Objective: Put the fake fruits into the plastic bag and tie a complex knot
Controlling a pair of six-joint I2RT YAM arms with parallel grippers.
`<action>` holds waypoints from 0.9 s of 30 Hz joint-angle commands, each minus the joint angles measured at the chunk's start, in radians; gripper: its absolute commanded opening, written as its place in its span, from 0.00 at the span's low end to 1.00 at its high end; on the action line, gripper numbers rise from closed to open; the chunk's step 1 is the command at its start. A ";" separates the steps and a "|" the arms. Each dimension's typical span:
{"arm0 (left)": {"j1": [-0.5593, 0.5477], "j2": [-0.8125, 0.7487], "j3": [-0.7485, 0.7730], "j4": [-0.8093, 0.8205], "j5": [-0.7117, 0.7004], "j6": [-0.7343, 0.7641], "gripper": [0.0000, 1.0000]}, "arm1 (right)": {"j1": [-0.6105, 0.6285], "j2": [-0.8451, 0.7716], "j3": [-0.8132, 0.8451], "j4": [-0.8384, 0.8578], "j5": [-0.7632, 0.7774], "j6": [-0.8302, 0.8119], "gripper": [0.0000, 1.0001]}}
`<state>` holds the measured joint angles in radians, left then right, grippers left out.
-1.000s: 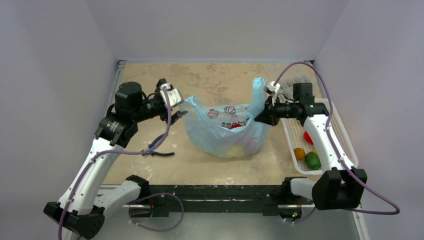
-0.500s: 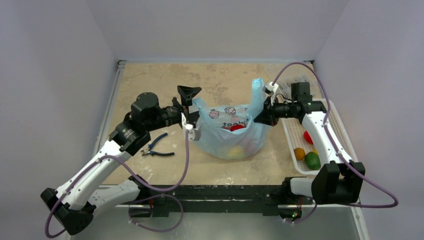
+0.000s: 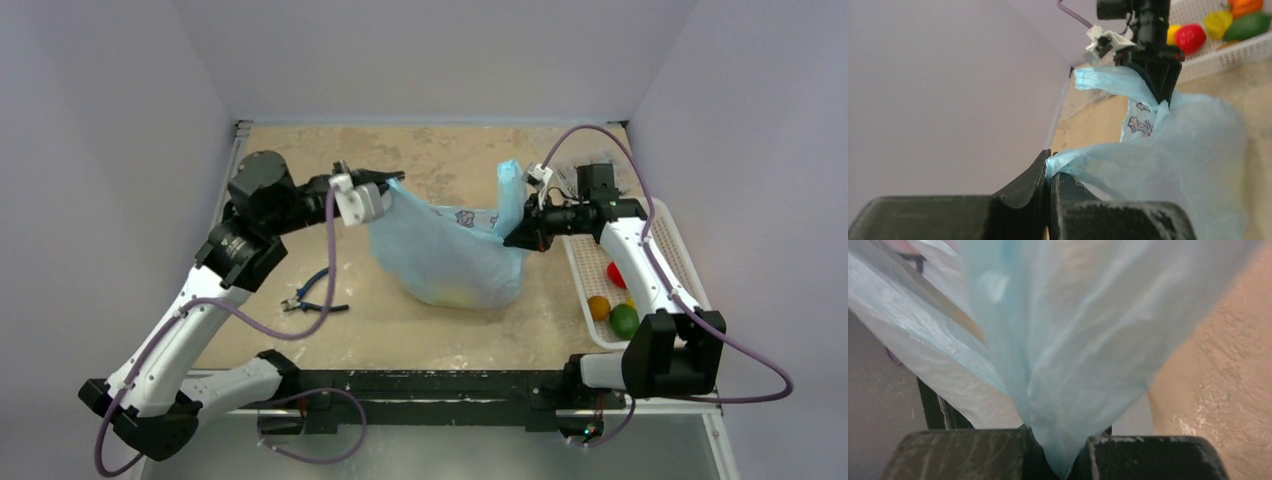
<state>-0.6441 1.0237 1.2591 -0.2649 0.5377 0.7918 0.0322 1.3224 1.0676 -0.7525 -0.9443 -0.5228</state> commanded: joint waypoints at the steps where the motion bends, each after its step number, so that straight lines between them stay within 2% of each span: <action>1: 0.168 0.046 0.103 -0.002 0.127 -0.666 0.00 | -0.008 0.006 0.032 0.003 -0.001 0.003 0.00; 6: 0.234 0.074 -0.062 0.027 0.131 -0.829 0.00 | -0.029 0.035 0.062 -0.041 0.004 -0.036 0.00; 10: 0.294 0.121 -0.125 0.041 0.120 -0.993 0.00 | -0.070 0.044 0.077 -0.054 0.003 -0.067 0.00; 16: 0.431 0.191 -0.140 0.033 0.128 -1.218 0.00 | -0.072 -0.004 0.064 -0.083 -0.006 -0.125 0.00; 19: 0.454 0.227 -0.090 0.016 0.178 -1.242 0.00 | -0.072 -0.025 0.057 -0.079 -0.006 -0.126 0.00; 20: 0.452 0.234 -0.075 0.015 0.205 -1.244 0.00 | -0.072 -0.027 0.065 -0.078 -0.012 -0.116 0.03; 21: 0.444 0.239 -0.062 0.022 0.229 -1.252 0.00 | -0.072 -0.027 0.082 -0.077 -0.024 -0.102 0.14; 23: 0.431 0.237 -0.042 0.026 0.255 -1.250 0.00 | -0.072 -0.033 0.140 -0.086 -0.035 -0.076 0.44; 26: 0.412 0.222 -0.023 0.003 0.257 -1.197 0.00 | -0.072 -0.085 0.239 -0.034 -0.045 0.011 0.74; 27: 0.410 0.220 -0.021 -0.001 0.254 -1.187 0.00 | -0.072 -0.108 0.263 0.010 -0.046 0.060 0.89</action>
<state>-0.2169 1.2755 1.1755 -0.2749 0.7380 -0.4084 -0.0395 1.3106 1.1889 -0.8406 -0.9554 -0.5751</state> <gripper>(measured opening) 0.009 0.695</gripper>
